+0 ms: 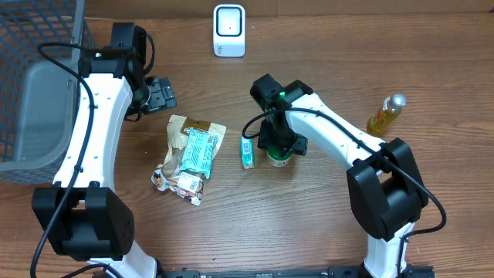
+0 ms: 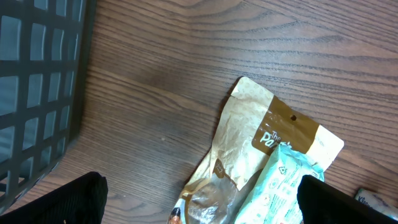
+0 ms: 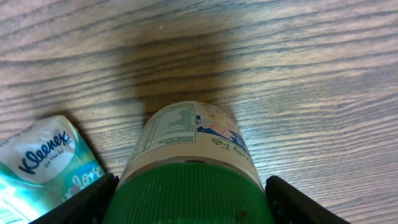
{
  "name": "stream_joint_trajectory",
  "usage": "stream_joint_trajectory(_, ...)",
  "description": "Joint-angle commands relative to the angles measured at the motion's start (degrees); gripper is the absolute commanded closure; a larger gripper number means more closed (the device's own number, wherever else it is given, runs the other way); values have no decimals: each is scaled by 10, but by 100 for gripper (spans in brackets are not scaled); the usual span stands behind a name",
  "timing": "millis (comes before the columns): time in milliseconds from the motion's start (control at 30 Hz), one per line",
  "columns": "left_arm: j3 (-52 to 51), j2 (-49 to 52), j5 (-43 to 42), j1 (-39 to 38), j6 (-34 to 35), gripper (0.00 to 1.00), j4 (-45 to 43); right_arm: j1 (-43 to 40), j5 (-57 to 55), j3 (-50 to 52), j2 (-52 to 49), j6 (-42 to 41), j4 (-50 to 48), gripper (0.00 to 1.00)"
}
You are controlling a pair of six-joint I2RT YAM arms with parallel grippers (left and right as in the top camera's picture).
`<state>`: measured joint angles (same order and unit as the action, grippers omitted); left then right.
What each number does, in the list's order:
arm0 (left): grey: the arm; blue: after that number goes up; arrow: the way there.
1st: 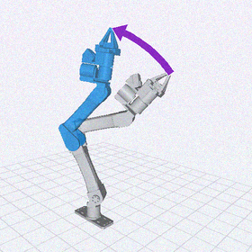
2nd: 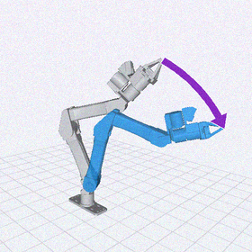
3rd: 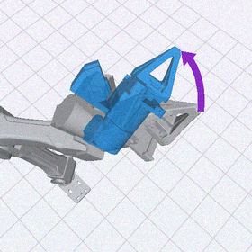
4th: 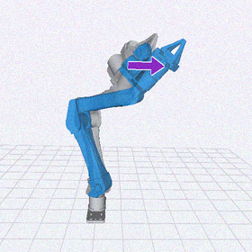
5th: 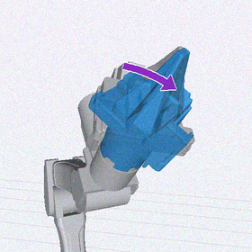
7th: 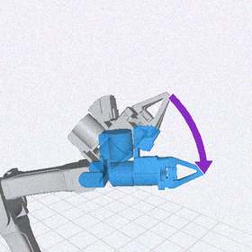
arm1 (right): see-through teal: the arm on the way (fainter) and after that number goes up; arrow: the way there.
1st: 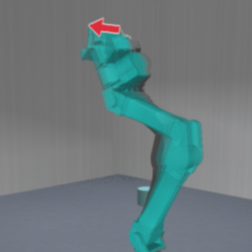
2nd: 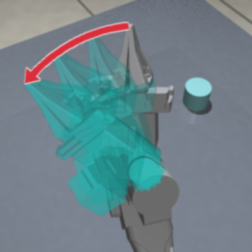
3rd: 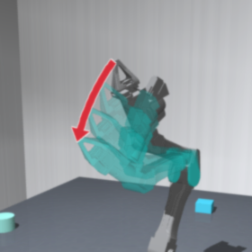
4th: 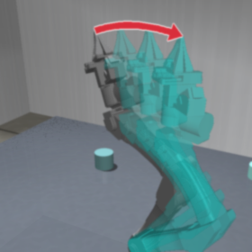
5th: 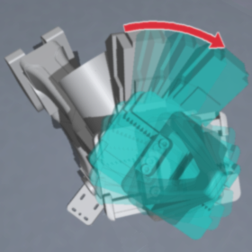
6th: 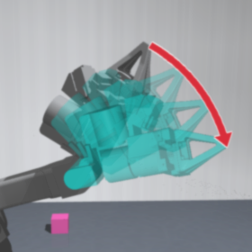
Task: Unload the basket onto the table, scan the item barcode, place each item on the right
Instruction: 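Descend the right gripper around the jar's green cap and close, then lift the held jar and tilt it sideways, label facing up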
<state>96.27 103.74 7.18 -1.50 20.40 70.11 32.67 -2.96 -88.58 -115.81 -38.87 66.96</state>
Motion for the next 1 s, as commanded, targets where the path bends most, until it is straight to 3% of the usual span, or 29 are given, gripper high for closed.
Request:
stream_joint_trajectory(0, 9, 0, 7, -4, -7, 1, -1, 3, 3, 6, 0, 59, -1, 25)
stream_joint_trajectory(400, 9, 0, 7, -4, -7, 0, 0, 7, 6, 51, 0, 59, -59, 25)
stream_joint_trajectory(567, 9, 0, 7, -4, -7, 0, -1, 7, 7, 51, 0, 59, -61, 32)
stream_joint_trajectory(833, 9, 0, 7, -4, -7, 0, 0, 7, 7, 51, 0, 57, -56, 36)
stream_joint_trajectory(867, 9, 0, 7, -4, -7, 1, 0, 7, 7, 51, 0, 57, -56, 40)
stream_joint_trajectory(967, 9, 0, 7, -4, -7, 0, 0, 5, 35, 43, 0, 58, -38, 67)
